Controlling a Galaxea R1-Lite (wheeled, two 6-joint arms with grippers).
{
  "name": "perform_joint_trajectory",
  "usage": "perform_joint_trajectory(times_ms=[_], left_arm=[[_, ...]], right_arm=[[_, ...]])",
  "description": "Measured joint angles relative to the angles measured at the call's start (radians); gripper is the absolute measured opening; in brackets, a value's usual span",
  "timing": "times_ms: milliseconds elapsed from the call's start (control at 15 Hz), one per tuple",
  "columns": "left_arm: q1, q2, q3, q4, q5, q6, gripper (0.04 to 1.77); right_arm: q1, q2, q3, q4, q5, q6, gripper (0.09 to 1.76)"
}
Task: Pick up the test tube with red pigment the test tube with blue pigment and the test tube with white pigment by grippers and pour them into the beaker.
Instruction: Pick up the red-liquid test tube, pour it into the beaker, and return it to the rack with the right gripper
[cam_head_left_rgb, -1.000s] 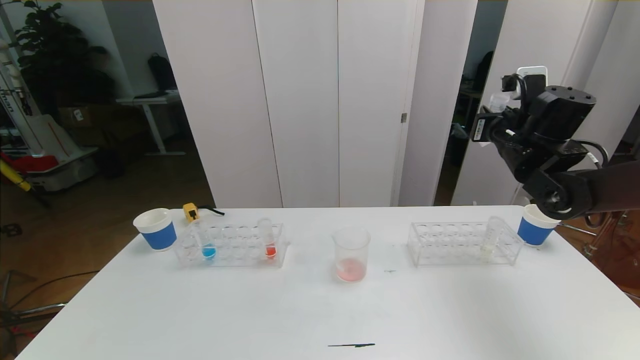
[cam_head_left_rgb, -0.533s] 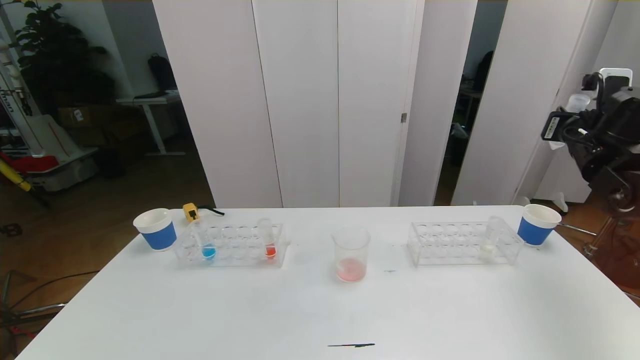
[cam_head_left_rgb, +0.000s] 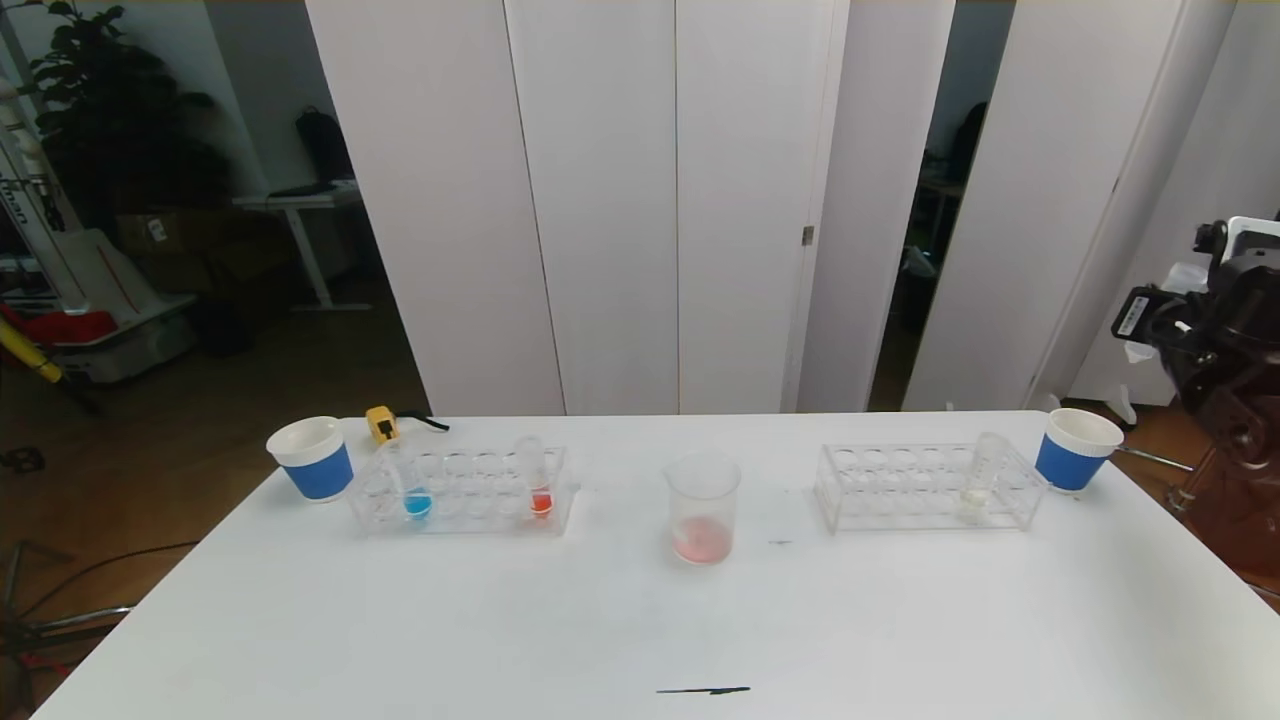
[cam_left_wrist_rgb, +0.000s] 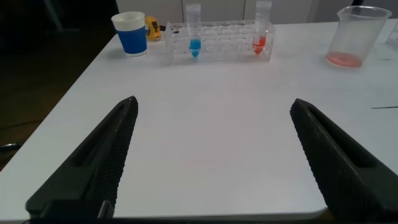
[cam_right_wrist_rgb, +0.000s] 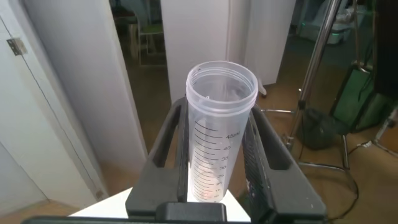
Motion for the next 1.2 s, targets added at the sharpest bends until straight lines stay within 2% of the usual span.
perform_joint_trajectory(times_ms=[400,1200], left_arm=[[0.0,0.0,0.0,0.0,0.0,0.0,1.75],[0.0,0.0,0.0,0.0,0.0,0.0,1.75]], right_arm=[[-0.023,0.084,0.008,0.0,0.002,0.063,0.58],[-0.008,0.256,-0.046,-0.022,0.004,0.064,0.58]])
